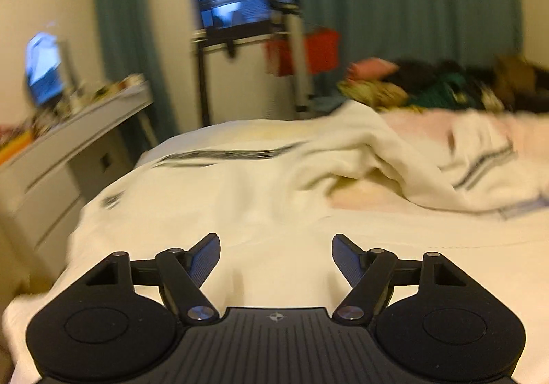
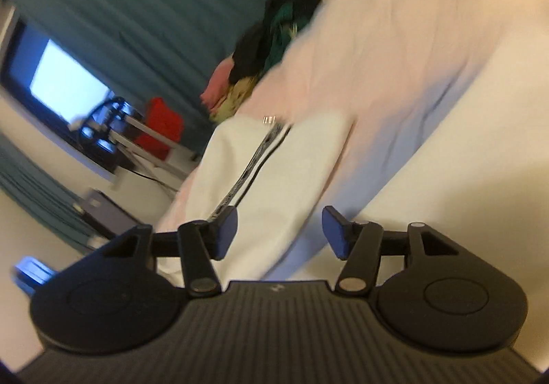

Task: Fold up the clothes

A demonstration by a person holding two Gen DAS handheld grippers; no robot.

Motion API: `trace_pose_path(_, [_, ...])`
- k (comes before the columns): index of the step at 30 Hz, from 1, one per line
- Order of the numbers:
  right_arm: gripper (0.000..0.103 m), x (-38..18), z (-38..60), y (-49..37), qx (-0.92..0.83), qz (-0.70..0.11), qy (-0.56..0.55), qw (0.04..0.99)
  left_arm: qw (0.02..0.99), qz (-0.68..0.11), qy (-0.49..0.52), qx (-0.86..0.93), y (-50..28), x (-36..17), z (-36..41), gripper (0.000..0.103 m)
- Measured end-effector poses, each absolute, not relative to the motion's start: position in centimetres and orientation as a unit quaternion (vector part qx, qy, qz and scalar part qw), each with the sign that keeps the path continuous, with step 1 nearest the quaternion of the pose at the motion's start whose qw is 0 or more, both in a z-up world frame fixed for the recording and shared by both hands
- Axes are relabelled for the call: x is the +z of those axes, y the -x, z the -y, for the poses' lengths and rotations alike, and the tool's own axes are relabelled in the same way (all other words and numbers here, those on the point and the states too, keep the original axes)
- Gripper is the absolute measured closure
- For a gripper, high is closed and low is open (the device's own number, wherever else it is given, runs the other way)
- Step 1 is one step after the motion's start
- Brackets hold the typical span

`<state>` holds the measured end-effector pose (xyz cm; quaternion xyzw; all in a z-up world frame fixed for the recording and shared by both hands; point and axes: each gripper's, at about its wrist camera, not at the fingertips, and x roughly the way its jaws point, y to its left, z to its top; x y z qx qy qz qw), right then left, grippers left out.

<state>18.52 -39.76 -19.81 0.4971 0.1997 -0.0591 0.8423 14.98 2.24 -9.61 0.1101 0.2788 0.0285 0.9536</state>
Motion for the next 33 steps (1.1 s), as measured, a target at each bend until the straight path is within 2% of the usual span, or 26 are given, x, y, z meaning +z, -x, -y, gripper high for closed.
trace_pose_path(2, [0.052,-21.4,40.6,-20.1,-0.078,-0.197,-0.521,0.827,0.951,-0.283,-0.125,0.026,-17.8,-11.6,-0.9,0.03])
trace_pose_path(3, [0.061,-22.0,40.9,-20.8,-0.088,-0.198,-0.527,0.822,0.949,-0.285,-0.131,0.027,-19.2,-12.6,-0.6,0.031])
trace_pose_path(5, [0.069,-22.6,41.4,-22.2,-0.099,-0.197,-0.531,0.818,0.948,-0.288,-0.132,0.035,-21.7,-14.1,-0.7,0.031])
trace_pose_path(9, [0.069,-22.9,42.2,-24.9,-0.099,-0.182,-0.521,0.828,0.946,-0.298,-0.117,0.058,-26.0,-16.8,-2.9,0.031])
trace_pose_path(12, [0.07,-23.2,43.1,-26.2,-0.108,-0.167,-0.521,0.83,0.944,-0.315,-0.083,0.059,-28.2,-18.0,-4.2,0.041])
trace_pose_path(13, [0.074,-23.3,43.3,-26.5,-0.117,-0.161,-0.524,0.828,0.943,-0.317,-0.076,0.058,-28.6,-18.2,-4.3,0.043])
trace_pose_path(14, [0.082,-23.5,43.5,-26.9,-0.126,-0.156,-0.527,0.826,0.943,-0.318,-0.071,0.06,-28.9,-18.2,-4.4,0.044])
trace_pose_path(18, [0.093,-22.9,44.1,-27.8,-0.139,-0.14,-0.514,0.835,0.945,-0.314,-0.076,0.054,-28.9,-18.4,-4.1,0.059])
trace_pose_path(20, [0.094,-22.3,44.3,-27.7,-0.153,-0.128,-0.501,0.842,0.946,-0.312,-0.078,0.051,-28.5,-18.2,-4.1,0.065])
trace_pose_path(22, [0.094,-21.4,44.7,-27.0,-0.177,-0.106,-0.489,0.848,0.946,-0.31,-0.076,0.048,-28.4,-18.2,-4.3,0.076])
trace_pose_path(25, [0.095,-19.6,46.1,-24.6,-0.239,-0.071,-0.448,0.859,0.947,-0.31,-0.067,0.044,-28.2,-18.1,-4.8,0.085])
trace_pose_path(28, [0.095,-19.4,47.8,-21.1,-0.314,-0.058,-0.447,0.835,0.948,-0.31,-0.066,0.032,-27.9,-17.9,-4.9,0.087])
trace_pose_path(33, [0.094,-21.4,49.0,-18.1,-0.359,-0.097,-0.457,0.808,0.95,-0.301,-0.077,0.019,-27.4,-17.6,-4.6,0.089])
